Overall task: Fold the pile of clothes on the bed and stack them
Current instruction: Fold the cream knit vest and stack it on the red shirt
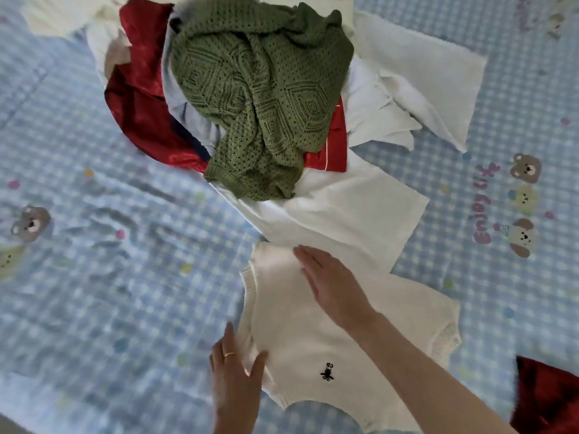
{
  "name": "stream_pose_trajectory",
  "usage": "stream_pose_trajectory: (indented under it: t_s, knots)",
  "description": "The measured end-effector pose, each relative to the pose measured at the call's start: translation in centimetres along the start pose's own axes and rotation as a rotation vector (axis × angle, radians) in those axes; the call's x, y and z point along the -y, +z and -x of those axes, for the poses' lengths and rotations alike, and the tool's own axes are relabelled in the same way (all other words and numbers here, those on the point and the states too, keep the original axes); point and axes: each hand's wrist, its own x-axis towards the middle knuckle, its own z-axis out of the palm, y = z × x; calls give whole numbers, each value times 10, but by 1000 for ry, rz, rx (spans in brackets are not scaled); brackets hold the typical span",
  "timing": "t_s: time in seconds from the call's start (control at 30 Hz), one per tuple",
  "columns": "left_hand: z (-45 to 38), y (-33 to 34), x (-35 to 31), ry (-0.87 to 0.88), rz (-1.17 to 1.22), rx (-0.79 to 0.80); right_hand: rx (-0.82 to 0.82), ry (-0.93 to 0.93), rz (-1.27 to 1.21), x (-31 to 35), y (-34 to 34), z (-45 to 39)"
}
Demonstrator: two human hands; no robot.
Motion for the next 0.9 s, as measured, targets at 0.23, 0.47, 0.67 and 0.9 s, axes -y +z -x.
stream_pose_trajectory:
  t_s: [0.23,0.47,0.67,0.9]
  knots:
    - [6,-2,1,-294,359,48,420,7,22,31,30,-97]
    - [75,-10,-22,126,371,-20,356,77,-301,-20,-72,-22]
    - [136,50,-61,604,79,287,436,199,-144,-86,-133,70]
    - [167,117,-90,831,-105,358,398,337,-100,-154,-128,136]
